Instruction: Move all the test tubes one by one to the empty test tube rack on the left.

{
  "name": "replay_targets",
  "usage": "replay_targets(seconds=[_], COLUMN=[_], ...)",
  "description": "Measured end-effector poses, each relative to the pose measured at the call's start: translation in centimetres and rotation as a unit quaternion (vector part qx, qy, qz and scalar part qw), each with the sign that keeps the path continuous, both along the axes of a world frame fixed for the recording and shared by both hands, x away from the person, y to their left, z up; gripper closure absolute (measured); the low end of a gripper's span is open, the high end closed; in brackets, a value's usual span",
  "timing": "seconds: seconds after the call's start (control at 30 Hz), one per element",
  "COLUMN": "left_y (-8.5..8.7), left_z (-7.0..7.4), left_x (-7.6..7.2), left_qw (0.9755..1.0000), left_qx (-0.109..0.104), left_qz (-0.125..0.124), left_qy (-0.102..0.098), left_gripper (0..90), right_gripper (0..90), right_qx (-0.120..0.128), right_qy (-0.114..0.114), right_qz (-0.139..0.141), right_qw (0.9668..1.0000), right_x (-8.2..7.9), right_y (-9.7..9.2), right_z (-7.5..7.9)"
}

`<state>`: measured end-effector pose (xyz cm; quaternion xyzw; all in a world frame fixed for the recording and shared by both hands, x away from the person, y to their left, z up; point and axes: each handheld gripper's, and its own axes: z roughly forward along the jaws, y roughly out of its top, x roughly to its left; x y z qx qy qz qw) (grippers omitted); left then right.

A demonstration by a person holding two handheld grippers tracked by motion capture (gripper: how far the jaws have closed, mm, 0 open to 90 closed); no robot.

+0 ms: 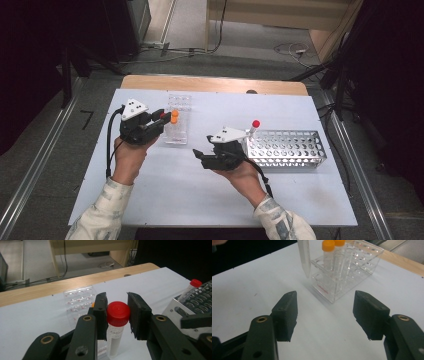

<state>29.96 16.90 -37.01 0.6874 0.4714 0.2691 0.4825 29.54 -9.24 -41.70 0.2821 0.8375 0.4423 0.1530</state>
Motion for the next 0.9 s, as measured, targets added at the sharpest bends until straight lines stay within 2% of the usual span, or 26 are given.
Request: replay_targets(seconds=[0.2,0.47,0.67,0.9], left_y=[0.2,0.1,0.1,-0.1], left_z=[1.1,1.6,1.2,0.4], left_x=[1.4,3.1,4.3,5.3], left_qw=[0.9998,0.9990,0.9984,0.9971], left_qx=[0.011,0.014,0.010,0.020], left_qz=[0.017,0.040,0.054,0.074], left_qy=[-0.003,-0.010,-0.007,-0.003], left_gripper=[70.4,70.4,70.3,70.3], right_gripper=[34.6,35.0,35.2,35.4], right_qx=[0.003,0.006,0.007,0.007], right_qy=[0.011,0.011,0.009,0.011], right_qz=[-0.013,-0.016,-0.017,-0.018], right_qw=[0.9999,0.9998,0.9998,0.9997], right_x=[-0.1,-0.2,-0.2,-0.2], right_y=[-1.7,-2.3,-2.4,-2.5], right_z=[-0.9,-0.9,-0.8,-0.8])
